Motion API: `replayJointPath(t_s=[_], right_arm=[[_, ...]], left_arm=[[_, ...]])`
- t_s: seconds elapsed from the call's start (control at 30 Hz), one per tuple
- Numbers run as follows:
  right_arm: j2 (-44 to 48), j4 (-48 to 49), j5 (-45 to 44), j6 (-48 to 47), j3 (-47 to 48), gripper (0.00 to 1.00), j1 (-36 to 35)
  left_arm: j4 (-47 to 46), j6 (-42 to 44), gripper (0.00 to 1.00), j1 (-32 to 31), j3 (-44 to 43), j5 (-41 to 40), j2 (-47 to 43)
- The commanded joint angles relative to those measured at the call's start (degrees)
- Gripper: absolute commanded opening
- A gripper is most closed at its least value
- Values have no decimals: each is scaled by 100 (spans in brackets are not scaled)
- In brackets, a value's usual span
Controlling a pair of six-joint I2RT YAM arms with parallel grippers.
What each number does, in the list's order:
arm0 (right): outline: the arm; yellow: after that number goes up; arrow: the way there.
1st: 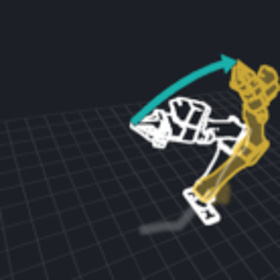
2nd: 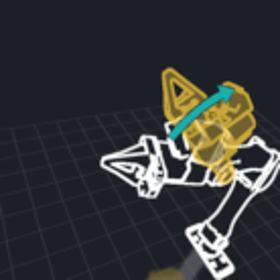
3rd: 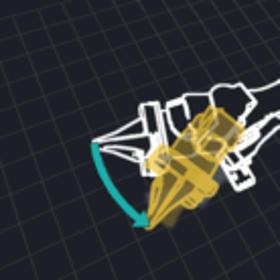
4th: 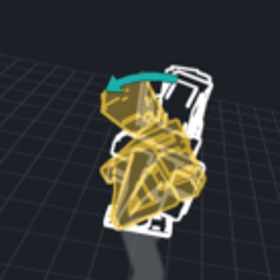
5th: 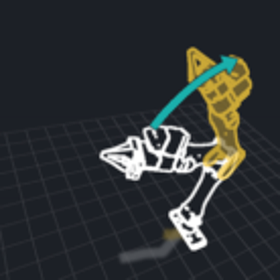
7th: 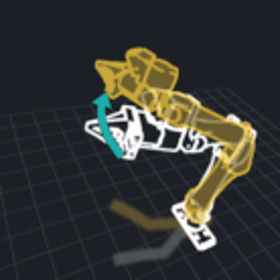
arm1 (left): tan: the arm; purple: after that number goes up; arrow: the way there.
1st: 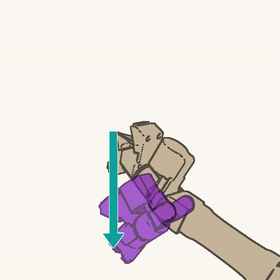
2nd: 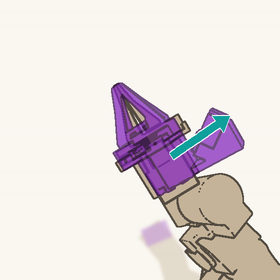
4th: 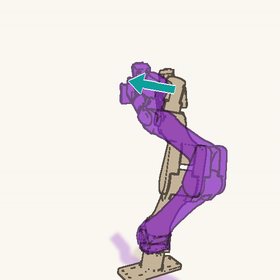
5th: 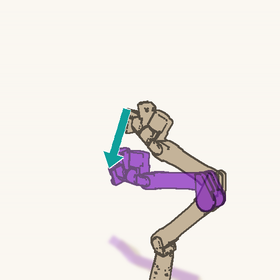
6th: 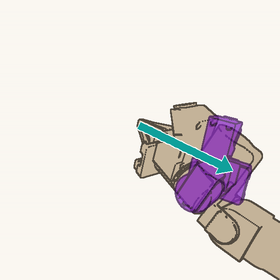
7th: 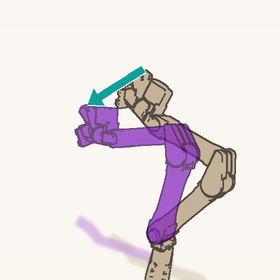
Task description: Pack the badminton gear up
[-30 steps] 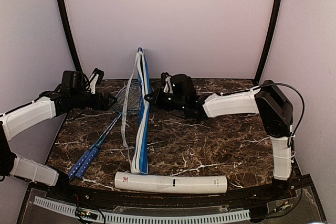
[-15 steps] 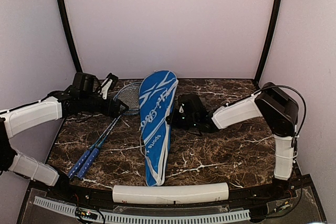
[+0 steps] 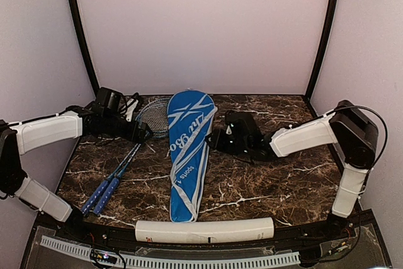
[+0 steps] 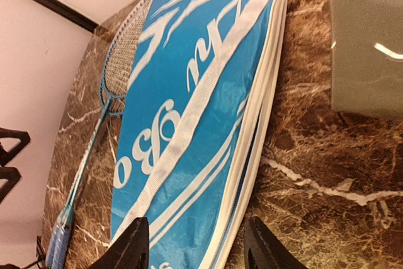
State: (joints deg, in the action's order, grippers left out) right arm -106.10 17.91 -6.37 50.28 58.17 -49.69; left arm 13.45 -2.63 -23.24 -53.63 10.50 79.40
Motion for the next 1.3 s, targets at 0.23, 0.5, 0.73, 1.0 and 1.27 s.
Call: replayJointPath(t_s=[0.23, 0.5, 0.73, 1.0, 1.27], right_arm=[[1318, 14, -665, -497, -746, 57, 233], [1729, 2, -703, -403, -1281, 58, 388], [1702, 85, -661, -335, -1325, 58, 416], [1637, 131, -602, -352, -1269, 58, 428], [1743, 109, -678, -324, -1423, 58, 438]], left_arm=[[920, -90, 57, 550, -340, -215, 1107], [1089, -103, 40, 559, -422, -355, 1521], [1213, -91, 38, 561, -497, -494, 1756], [1259, -80, 35, 564, -533, -604, 1911], [1238, -105, 19, 564, -510, -496, 1938]])
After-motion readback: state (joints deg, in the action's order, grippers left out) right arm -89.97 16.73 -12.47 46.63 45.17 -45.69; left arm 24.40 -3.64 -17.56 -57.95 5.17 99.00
